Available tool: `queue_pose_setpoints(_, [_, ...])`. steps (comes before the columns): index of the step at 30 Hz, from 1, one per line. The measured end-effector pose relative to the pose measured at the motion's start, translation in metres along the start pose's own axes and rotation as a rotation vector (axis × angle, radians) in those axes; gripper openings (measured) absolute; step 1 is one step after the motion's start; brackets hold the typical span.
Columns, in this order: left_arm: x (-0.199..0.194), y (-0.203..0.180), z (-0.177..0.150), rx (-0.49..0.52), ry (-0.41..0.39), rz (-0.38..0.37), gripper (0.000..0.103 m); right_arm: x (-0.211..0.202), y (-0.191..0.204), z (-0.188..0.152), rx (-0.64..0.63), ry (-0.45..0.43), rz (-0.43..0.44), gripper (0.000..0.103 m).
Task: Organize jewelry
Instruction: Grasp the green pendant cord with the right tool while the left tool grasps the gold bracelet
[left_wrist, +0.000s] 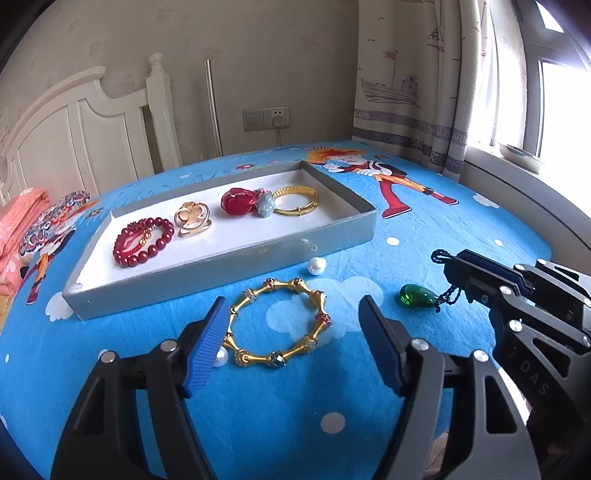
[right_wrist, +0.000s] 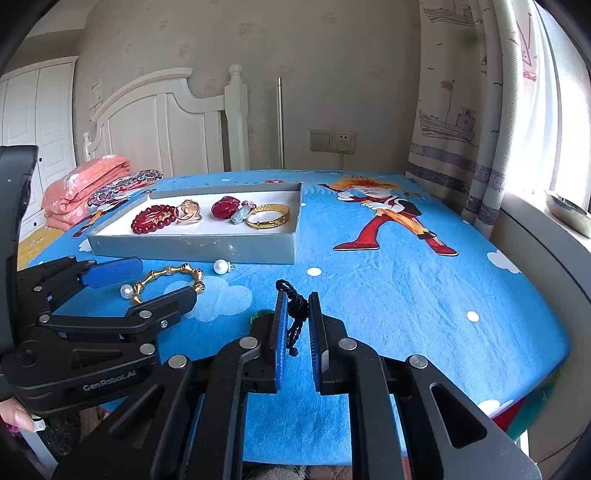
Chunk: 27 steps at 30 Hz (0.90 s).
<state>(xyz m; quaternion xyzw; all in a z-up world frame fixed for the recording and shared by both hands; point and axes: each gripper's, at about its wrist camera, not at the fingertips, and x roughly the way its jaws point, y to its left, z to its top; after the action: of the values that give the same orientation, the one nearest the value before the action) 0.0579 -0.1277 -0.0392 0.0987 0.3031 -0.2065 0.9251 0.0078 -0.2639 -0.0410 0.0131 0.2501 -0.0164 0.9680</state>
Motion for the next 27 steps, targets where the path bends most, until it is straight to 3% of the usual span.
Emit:
queue_pose_setpoints(2, [0.008, -0.002, -0.002, -0.012, 0.035, 0.000, 0.051, -0.002, -0.001, -0.001, 0.002, -0.010, -0.007, 0.012])
queue_pose_setpoints(12, [0.009, -0.023, -0.008, 0.008, -0.004, 0.113, 0.043, -0.002, -0.017, -0.005, 0.062, -0.009, -0.020, 0.012])
queue_pose_setpoints(16, [0.009, -0.025, -0.009, 0.018, -0.010, 0.111, 0.036, -0.002, -0.018, -0.005, 0.068, -0.008, -0.017, 0.012])
queue_pose_setpoints(22, [0.009, -0.038, -0.011, 0.091, -0.022, 0.078, 0.010, 0.000, -0.015, -0.005, 0.058, -0.005, -0.012, 0.012])
queue_pose_setpoints(27, [0.010, -0.035, -0.009, 0.088, -0.023, 0.070, 0.010, -0.001, -0.013, -0.006, 0.053, -0.011, -0.011, 0.012])
